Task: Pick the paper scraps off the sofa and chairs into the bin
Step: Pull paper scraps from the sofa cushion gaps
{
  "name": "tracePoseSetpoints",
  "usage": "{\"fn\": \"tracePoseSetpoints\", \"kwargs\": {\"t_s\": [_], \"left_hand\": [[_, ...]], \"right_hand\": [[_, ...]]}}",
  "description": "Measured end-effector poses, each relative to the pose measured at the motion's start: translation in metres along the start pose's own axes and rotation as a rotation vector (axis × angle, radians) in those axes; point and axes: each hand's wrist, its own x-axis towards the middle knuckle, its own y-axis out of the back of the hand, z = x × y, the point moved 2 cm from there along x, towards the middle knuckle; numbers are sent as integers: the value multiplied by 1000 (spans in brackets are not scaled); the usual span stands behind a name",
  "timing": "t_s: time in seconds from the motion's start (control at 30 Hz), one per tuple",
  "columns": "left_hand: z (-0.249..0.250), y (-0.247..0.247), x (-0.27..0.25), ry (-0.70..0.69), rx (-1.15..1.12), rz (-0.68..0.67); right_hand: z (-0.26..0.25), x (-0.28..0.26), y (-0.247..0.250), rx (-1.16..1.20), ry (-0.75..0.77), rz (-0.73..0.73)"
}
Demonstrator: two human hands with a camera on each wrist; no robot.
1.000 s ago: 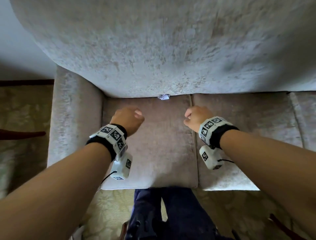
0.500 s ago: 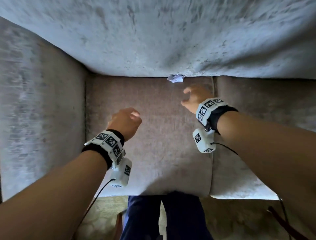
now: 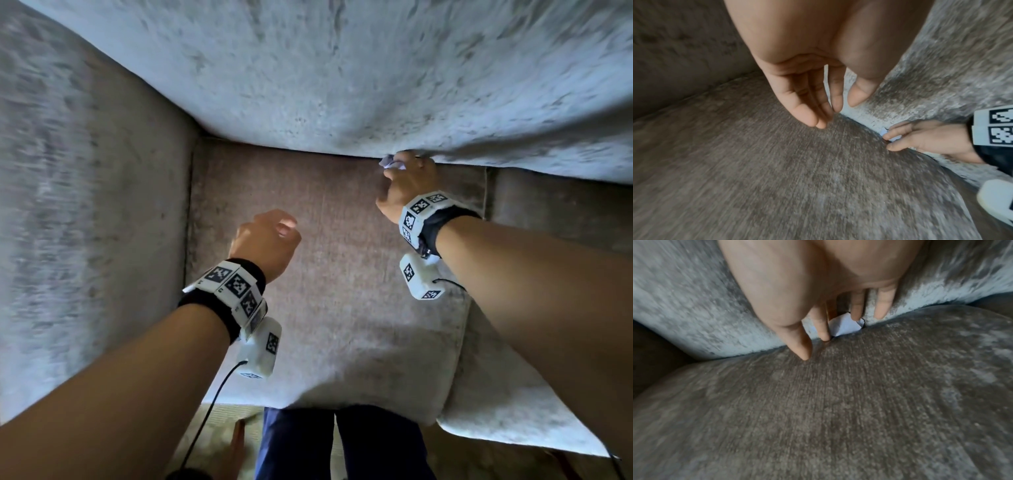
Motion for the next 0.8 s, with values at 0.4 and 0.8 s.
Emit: {"fn": "tracePoseSetpoints", "kwargs": {"t_s": [0.4, 0.8], "left_hand": [[38, 20, -39, -81, -28, 47], [61, 112, -168, -114, -41, 202]], "right_hand": [[-1, -39, 38, 105, 62, 96], [-74, -188, 165, 235, 258, 188]]}}
